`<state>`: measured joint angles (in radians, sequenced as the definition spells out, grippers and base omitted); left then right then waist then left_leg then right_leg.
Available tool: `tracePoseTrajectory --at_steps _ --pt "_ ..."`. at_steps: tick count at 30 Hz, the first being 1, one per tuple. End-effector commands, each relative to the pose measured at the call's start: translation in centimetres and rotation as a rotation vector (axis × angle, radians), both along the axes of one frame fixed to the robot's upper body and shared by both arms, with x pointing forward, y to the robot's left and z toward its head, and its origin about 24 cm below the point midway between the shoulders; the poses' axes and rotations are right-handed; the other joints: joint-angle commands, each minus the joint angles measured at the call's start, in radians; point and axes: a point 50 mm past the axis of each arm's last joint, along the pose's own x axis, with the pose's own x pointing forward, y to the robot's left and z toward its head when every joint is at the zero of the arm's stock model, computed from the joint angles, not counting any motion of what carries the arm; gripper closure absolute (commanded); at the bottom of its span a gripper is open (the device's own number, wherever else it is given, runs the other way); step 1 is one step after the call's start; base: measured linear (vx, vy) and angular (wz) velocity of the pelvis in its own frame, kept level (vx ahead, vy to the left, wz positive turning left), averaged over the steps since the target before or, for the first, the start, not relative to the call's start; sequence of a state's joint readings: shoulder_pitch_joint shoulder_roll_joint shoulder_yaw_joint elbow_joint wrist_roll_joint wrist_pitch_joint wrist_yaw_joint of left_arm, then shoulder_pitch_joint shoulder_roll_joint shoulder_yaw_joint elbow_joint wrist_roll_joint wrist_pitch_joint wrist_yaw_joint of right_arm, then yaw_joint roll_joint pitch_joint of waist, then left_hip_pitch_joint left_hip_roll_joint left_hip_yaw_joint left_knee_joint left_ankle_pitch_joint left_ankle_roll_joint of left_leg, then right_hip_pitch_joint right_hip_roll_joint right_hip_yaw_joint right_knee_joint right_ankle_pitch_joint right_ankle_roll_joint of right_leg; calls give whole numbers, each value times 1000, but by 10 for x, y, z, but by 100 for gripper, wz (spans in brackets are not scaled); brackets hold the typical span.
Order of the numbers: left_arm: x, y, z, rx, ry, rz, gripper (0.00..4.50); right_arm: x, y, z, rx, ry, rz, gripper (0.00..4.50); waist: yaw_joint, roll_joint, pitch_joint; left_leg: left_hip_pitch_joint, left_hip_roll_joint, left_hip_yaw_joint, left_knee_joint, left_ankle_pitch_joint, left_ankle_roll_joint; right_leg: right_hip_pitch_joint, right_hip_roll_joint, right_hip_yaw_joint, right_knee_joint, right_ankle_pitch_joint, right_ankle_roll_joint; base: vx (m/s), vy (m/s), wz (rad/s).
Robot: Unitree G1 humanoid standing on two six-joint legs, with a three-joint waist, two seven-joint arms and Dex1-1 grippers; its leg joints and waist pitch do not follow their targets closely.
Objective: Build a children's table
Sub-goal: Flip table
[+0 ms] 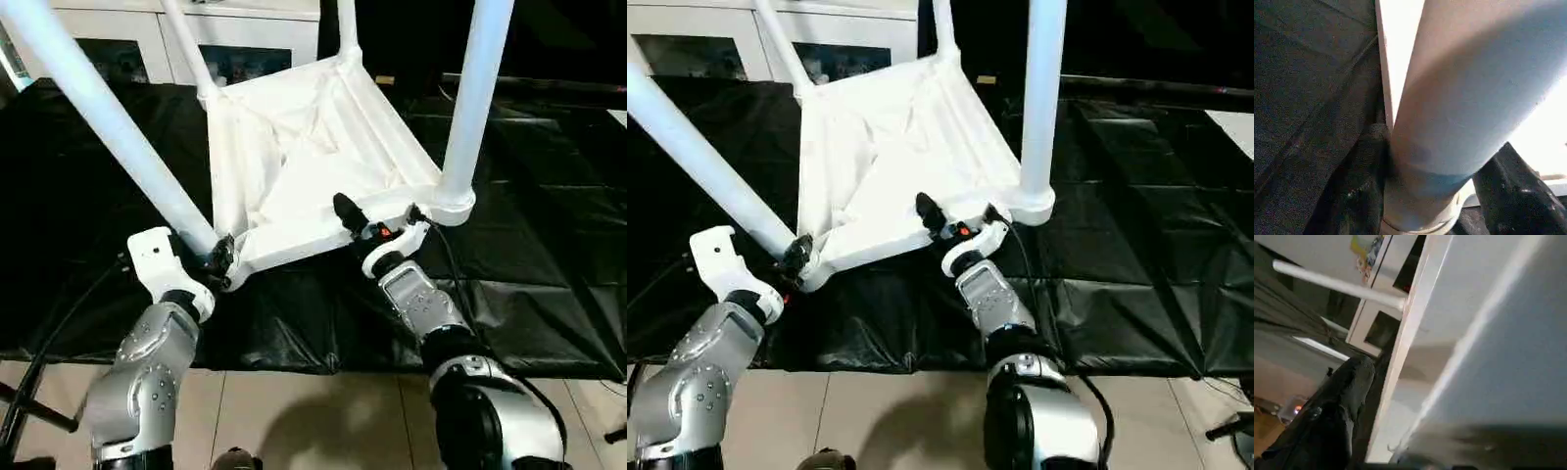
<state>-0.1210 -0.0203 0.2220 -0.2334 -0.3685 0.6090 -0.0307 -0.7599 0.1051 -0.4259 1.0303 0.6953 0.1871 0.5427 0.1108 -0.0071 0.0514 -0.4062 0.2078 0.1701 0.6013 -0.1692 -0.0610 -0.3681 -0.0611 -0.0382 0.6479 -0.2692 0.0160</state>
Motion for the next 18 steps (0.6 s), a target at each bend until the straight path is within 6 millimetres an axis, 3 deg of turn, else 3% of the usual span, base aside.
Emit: tracePoseTrajectory --at_steps 1,5,6,13,14,15,16,17,18 --pt "-1 -10 5 -40 -41 -48 221 9 -1 17 17 -65 -8 116 4 -5 -79 28 23 -1 -47 56 89 39 -63 26 -44 327 -234 0 0 0" --pt "0 -11 6 -35 -49 -49 221 10 -6 17 23 -58 -23 157 5 -4 -81 28 23 -1 -46 64 90 39 -62 25 -43 339 -238 0 0 0" --pt "0 -11 6 -33 -49 -48 221 11 -7 16 19 -59 -24 157 6 1 -81 29 23 -1 -45 63 89 39 -63 25 -42 336 -240 0 0 0" --pt "3 -9 7 3 -55 -44 221 13 -13 18 -8 -68 -52 220 6 -1 -83 28 23 -1 -43 66 90 40 -62 24 -40 353 -245 0 0 0" --pt "3 -7 7 9 -47 -41 187 14 -15 19 -25 -76 -63 226 7 5 -83 28 23 -2 -43 67 89 39 -63 24 -40 353 -245 0 0 0" --pt "3 -5 7 0 -54 -44 167 15 -18 20 -35 -84 -77 232 6 2 -84 28 23 -2 -42 68 88 39 -62 24 -40 353 -247 0 0 0" --pt "1 0 7 -4 -60 -43 154 17 -23 23 -54 -95 -102 235 8 10 -84 29 22 -3 -42 66 84 38 -63 23 -39 346 -249 0 0 0" --pt "0 3 7 -5 -65 -43 151 18 -27 24 -65 -101 -118 238 6 6 -83 29 23 -1 -43 58 80 38 -63 24 -41 342 -251 0 0 0" --pt "-3 9 7 -4 -70 -42 151 19 -33 26 -87 -110 -145 238 7 9 -83 30 23 -2 -43 58 77 38 -62 23 -41 339 -252 0 0 0"
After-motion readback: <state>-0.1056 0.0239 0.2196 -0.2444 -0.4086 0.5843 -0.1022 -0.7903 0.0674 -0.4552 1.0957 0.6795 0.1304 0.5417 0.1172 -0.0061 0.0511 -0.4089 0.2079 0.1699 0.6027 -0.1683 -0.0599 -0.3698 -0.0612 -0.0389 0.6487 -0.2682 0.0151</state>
